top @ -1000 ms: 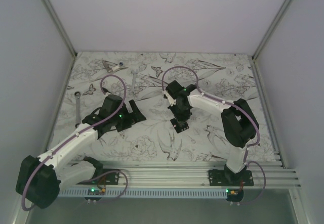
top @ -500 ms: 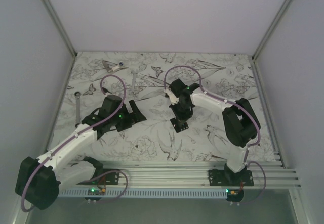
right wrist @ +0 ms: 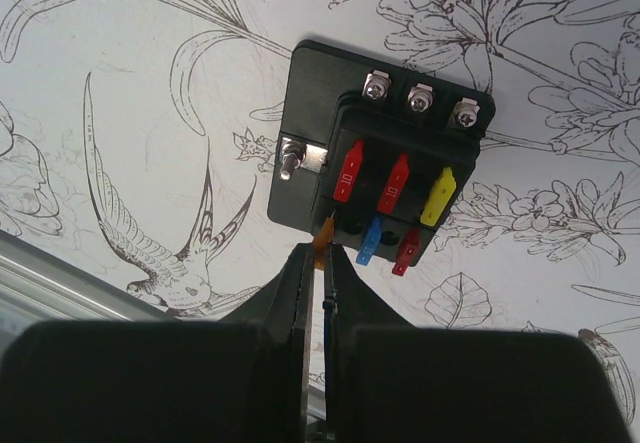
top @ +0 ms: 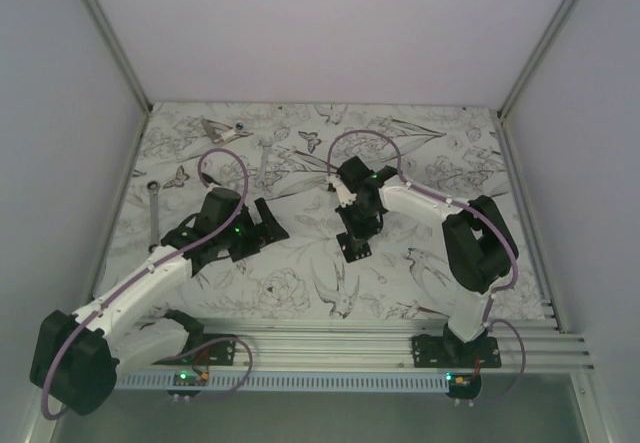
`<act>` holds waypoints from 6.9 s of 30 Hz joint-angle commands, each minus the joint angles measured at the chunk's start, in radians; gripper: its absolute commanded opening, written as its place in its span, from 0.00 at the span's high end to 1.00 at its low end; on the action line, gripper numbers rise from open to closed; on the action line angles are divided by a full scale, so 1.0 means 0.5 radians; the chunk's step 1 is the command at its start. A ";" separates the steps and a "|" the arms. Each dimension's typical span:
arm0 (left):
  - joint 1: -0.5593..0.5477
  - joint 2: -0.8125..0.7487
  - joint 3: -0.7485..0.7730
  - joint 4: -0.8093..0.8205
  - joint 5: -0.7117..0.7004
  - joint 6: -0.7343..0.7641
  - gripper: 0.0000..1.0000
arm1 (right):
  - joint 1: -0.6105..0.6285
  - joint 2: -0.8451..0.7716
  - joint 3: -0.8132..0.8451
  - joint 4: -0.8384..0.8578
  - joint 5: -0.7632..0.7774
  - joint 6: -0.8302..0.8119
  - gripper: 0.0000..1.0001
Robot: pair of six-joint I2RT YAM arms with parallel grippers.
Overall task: Snap on the fuse box
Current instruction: Install the fuse at the fuse box base.
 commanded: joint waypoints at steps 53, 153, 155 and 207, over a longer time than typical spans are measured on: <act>0.018 -0.103 -0.061 -0.035 0.021 -0.050 0.00 | 0.245 -0.056 -0.189 0.124 0.601 0.330 1.00; 0.018 -0.122 -0.077 -0.037 0.022 -0.064 0.00 | 0.342 0.112 -0.029 0.209 0.643 0.320 1.00; 0.018 -0.122 -0.078 -0.038 0.024 -0.066 0.00 | 0.342 0.035 -0.028 0.211 0.631 0.314 0.96; 0.018 -0.153 -0.109 -0.042 0.055 -0.069 0.00 | 0.416 0.199 -0.237 0.176 0.478 0.251 1.00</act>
